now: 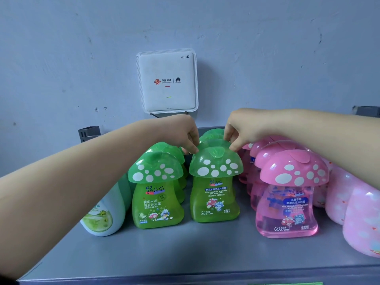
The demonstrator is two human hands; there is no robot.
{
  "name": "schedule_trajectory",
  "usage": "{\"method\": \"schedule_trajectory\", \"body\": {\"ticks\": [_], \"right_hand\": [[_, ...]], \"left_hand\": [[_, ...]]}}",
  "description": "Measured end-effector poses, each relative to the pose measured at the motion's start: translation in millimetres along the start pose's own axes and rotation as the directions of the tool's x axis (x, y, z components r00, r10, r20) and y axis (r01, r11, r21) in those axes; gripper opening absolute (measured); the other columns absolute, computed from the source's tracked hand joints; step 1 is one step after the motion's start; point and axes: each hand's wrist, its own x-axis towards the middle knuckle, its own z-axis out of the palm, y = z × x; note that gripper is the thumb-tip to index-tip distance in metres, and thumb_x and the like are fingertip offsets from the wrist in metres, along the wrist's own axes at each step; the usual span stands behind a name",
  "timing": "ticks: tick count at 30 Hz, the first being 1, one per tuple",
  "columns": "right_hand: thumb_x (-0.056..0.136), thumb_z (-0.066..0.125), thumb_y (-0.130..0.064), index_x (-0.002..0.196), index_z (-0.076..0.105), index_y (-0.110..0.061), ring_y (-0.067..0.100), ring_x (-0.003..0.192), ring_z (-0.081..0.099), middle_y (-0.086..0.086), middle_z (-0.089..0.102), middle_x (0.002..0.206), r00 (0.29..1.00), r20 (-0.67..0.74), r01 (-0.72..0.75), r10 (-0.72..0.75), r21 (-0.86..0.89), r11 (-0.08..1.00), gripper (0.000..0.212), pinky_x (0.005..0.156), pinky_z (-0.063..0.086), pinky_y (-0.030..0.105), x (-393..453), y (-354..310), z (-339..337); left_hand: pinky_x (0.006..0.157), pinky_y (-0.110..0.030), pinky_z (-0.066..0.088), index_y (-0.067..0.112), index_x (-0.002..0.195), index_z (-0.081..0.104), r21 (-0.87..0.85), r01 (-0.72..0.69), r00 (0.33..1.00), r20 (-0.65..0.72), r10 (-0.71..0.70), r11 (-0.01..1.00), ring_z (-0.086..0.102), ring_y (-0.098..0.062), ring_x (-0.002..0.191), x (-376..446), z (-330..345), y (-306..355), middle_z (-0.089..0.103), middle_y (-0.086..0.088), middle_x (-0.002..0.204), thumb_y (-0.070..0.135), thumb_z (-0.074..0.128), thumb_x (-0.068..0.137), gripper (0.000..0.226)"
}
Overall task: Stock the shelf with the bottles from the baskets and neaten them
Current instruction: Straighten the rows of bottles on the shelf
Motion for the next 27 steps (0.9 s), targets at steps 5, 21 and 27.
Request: {"method": "schedule_trajectory", "body": {"ticks": [5, 21, 27], "right_hand": [[0.079, 0.073, -0.029, 0.109, 0.070, -0.013, 0.009, 0.076, 0.059, -0.012, 0.060, 0.074, 1.000, -0.013, 0.011, -0.011, 0.008, 1.000, 0.034, 0.066, 0.046, 0.017, 2, 1, 2], [0.076, 0.074, -0.035, 0.109, 0.069, -0.017, 0.007, 0.082, 0.059, -0.018, 0.060, 0.076, 0.999, -0.053, -0.005, 0.009, 0.069, 0.998, 0.038, 0.077, 0.048, 0.021, 1, 9, -18], [0.079, 0.073, -0.032, 0.112, 0.068, -0.014, 0.012, 0.091, 0.062, -0.005, 0.070, 0.099, 0.998, -0.034, -0.046, 0.046, 0.010, 0.999, 0.038, 0.083, 0.049, 0.025, 13, 24, -19]], "left_hand": [[0.082, -0.023, 0.049, 0.010, 0.103, 0.071, -0.001, 0.007, 1.000, 0.008, -0.007, 1.000, 0.063, -0.003, 0.071, -3, -1, -1, 0.074, -0.005, 0.087, 0.022, 0.071, 0.082, 0.024], [0.080, -0.025, 0.048, 0.016, 0.101, 0.070, -0.013, 0.018, 0.995, -0.103, -0.019, 1.000, 0.066, -0.014, 0.083, -3, -23, -5, 0.073, 0.002, 0.079, 0.027, 0.071, 0.081, 0.023], [0.080, -0.025, 0.048, 0.016, 0.103, 0.069, 0.036, 0.047, 0.993, -0.114, -0.042, 0.998, 0.067, -0.015, 0.085, 17, -25, -10, 0.072, 0.002, 0.082, 0.026, 0.072, 0.081, 0.024]]}}
